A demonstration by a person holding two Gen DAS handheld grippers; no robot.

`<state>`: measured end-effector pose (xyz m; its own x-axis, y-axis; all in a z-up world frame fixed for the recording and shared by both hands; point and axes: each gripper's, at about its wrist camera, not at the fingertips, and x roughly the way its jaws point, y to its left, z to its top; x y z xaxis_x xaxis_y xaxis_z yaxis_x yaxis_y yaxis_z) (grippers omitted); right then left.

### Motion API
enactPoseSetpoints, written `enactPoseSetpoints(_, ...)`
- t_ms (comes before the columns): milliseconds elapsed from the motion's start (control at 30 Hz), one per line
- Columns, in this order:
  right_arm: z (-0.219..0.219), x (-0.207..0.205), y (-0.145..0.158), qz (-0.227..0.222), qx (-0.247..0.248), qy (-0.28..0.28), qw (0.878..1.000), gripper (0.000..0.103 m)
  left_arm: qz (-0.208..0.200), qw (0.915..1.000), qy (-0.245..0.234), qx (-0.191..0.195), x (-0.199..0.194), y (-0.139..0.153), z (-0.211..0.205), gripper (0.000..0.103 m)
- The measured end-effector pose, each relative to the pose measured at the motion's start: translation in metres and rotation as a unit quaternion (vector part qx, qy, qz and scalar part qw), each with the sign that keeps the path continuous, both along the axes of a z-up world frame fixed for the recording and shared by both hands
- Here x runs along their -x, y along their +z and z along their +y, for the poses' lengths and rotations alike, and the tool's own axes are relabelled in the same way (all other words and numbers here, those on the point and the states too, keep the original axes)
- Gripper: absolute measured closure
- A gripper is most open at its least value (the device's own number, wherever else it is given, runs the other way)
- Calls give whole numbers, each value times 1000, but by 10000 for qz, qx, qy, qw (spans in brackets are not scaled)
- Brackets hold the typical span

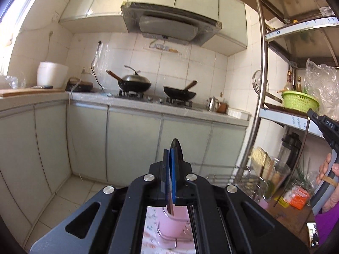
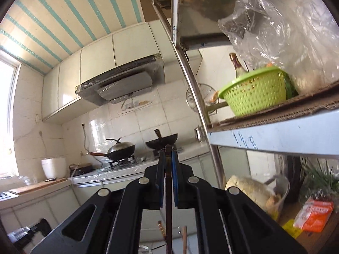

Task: Organize utensils
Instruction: 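Lift both held utensils up toward the pink utensil holder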

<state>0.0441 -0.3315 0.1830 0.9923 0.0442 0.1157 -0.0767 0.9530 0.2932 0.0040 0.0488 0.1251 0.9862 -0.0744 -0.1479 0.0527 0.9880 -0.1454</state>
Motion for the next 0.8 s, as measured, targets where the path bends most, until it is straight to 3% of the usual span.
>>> enactPoseSetpoints(167,11,-21,-21,34,232,-176,9996,97,-608,9973,402,-104,-10,16,-4,102)
enactPoseSetpoints(267,10,-31,-36,201,126,-122,9996,97,-982,9919,775,-219,-20,21,-10,102)
enactPoseSetpoints(500,9,-38,-59,513,49,-51,9987,97,-1461,9782,1404,-458,-41,-1,-22,102)
enactPoseSetpoints(667,8,-38,-73,731,9,26,9973,97,-1610,9728,1420,-872,-42,-30,-35,102)
enactPoseSetpoints(800,8,-43,-85,985,-75,121,9950,97,-1437,9763,1257,-1016,-42,-50,-39,102)
